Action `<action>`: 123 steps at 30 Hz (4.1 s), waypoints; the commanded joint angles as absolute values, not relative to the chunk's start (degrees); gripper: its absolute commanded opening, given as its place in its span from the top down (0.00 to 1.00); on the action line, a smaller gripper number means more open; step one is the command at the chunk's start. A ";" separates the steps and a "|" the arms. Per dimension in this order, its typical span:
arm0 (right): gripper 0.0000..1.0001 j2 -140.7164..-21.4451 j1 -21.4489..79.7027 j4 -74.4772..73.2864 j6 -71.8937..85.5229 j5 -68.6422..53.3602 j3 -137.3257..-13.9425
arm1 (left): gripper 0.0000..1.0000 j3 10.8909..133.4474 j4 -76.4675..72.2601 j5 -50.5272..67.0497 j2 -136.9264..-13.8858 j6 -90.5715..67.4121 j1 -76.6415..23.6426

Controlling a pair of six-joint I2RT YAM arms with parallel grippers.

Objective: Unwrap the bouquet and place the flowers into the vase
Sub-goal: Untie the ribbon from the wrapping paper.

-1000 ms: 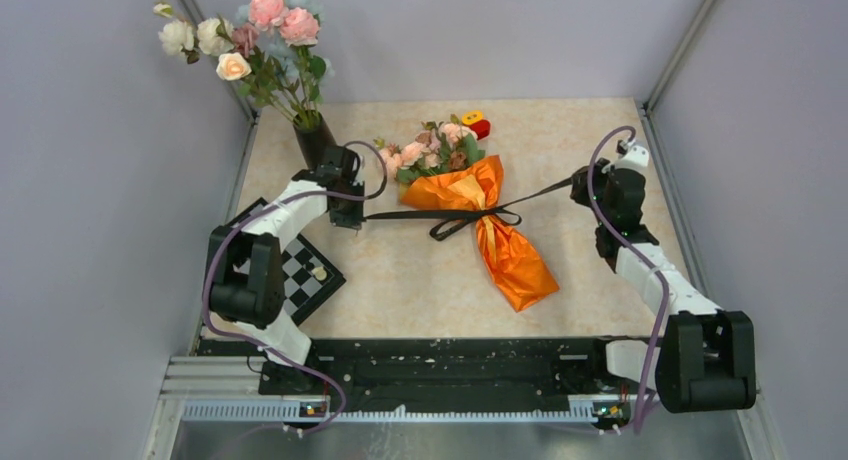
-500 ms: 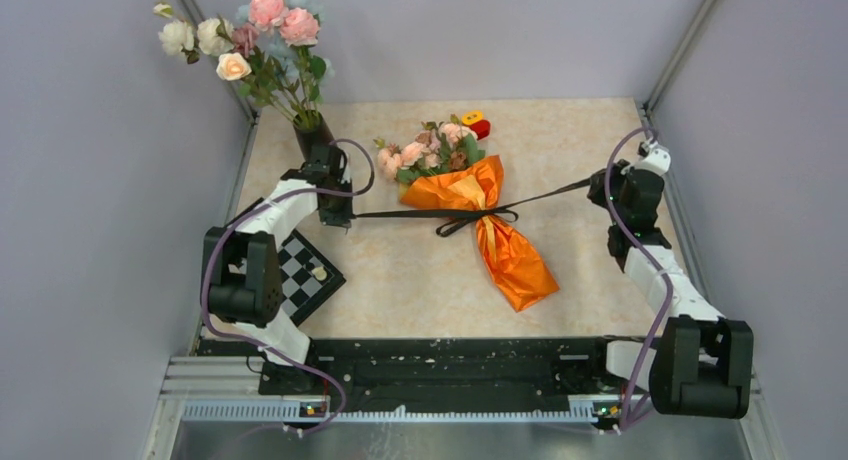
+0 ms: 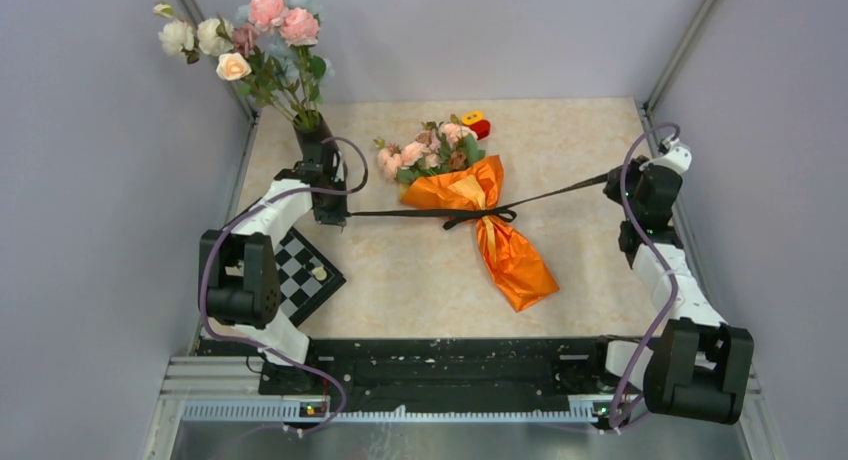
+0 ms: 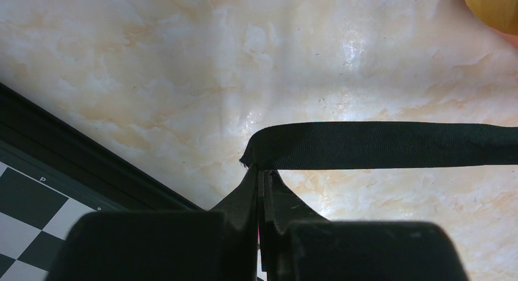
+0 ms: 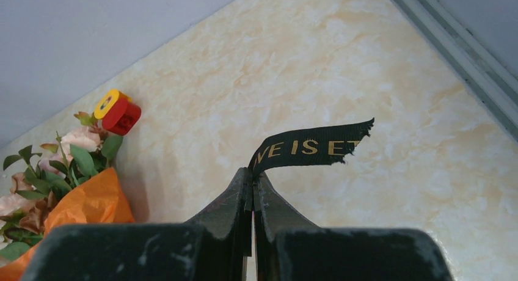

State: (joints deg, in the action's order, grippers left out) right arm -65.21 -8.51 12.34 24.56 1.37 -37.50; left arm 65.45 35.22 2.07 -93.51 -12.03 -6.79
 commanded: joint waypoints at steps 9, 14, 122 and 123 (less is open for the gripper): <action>1.00 -65.24 -14.87 12.48 23.34 1.90 -45.61 | 1.00 66.64 35.50 1.76 -91.14 -11.69 -5.99; 1.00 -65.94 -16.63 12.57 23.76 1.11 -46.80 | 1.00 66.63 35.51 1.59 -90.90 -11.69 -5.72; 1.00 -70.92 -32.06 8.28 26.15 13.52 -57.20 | 1.00 64.05 34.01 -9.40 -76.45 -11.87 15.20; 1.00 -70.97 -32.12 8.14 26.16 13.76 -57.31 | 1.00 64.07 34.01 -9.44 -76.40 -11.87 15.19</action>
State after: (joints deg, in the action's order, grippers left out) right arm -71.02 -31.27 7.38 27.03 12.36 -53.82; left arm 64.49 36.01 -7.88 -78.30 -11.88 14.81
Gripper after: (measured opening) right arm 0.010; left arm 0.008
